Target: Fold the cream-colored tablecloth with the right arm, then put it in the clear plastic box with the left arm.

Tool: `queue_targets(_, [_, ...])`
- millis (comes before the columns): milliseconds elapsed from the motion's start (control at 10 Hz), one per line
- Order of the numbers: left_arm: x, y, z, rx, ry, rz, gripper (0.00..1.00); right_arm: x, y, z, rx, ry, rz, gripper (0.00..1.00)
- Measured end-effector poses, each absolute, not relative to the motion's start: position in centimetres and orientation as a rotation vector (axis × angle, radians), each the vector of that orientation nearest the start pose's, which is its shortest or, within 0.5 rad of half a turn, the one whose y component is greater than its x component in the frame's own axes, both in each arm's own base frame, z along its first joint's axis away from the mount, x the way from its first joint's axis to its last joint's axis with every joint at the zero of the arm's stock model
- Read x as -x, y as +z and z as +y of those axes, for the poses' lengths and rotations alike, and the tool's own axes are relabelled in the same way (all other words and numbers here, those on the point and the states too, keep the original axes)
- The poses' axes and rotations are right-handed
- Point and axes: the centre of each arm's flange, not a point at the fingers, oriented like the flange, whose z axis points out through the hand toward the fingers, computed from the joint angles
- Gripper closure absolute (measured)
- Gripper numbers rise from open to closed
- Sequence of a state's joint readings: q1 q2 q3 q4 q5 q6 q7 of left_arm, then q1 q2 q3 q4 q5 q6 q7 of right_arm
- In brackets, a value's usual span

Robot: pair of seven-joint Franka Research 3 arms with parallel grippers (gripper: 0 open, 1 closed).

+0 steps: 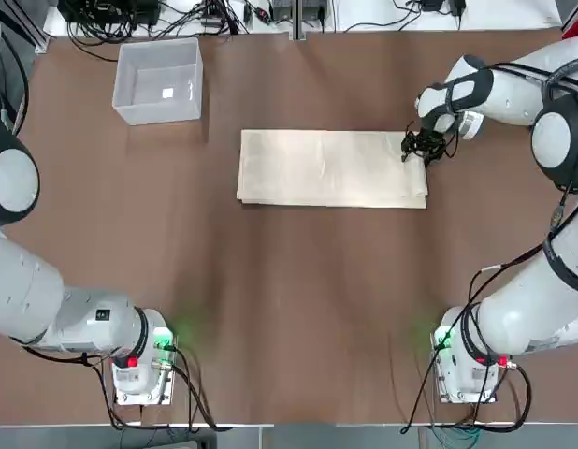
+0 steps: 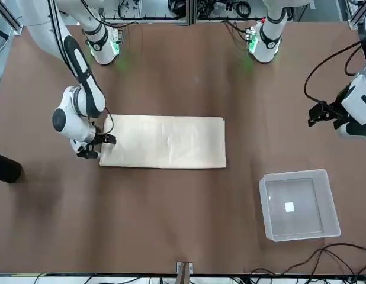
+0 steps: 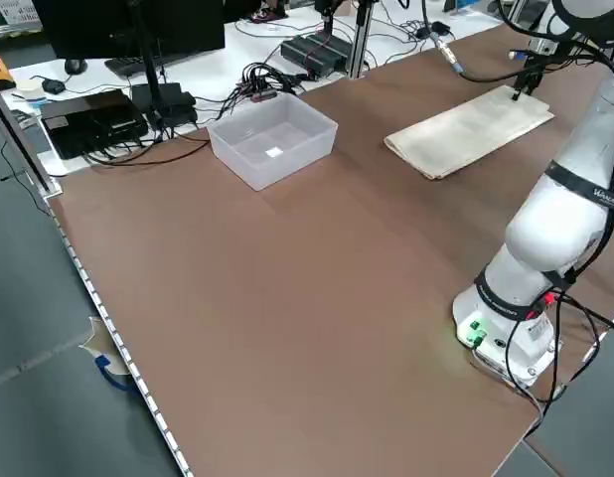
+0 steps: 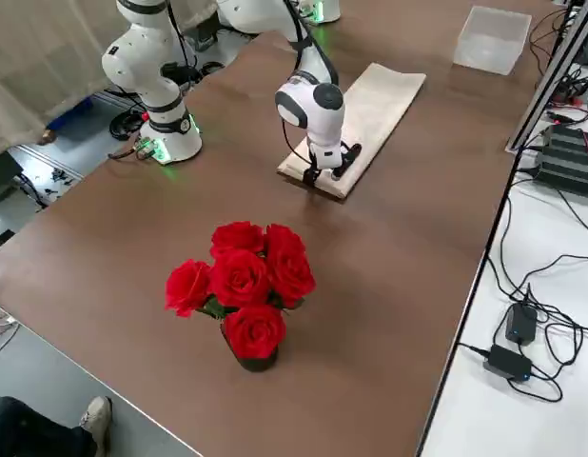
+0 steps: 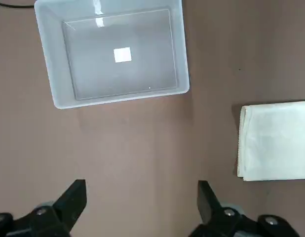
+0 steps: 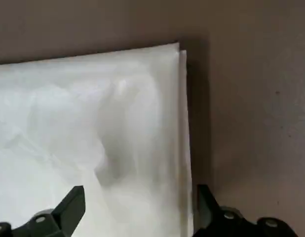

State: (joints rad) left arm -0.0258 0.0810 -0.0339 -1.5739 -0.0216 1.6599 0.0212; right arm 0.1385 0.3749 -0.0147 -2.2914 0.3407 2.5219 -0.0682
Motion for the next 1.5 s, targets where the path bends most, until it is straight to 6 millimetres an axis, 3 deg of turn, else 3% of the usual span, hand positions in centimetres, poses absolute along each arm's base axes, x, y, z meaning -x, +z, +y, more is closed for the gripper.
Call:
queue_targets(600, [-58.51, 58.5, -3.63, 3.164, -0.012, 0.125, 0.01, -50.75, 16.54, 6.43, 2.97, 0.208, 0.145, 0.05])
queue_targets(1100, [-58.52, 58.52, -3.64, 3.164, -0.014, 0.125, 0.01, -50.82, 16.59, 5.93, 2.971, 0.204, 0.16, 0.26])
queue_targets(1500, [-58.51, 58.53, -3.72, 3.164, -0.014, 0.127, 0.01, -50.86, 16.61, 5.83, 2.971, 0.203, 0.162, 0.35])
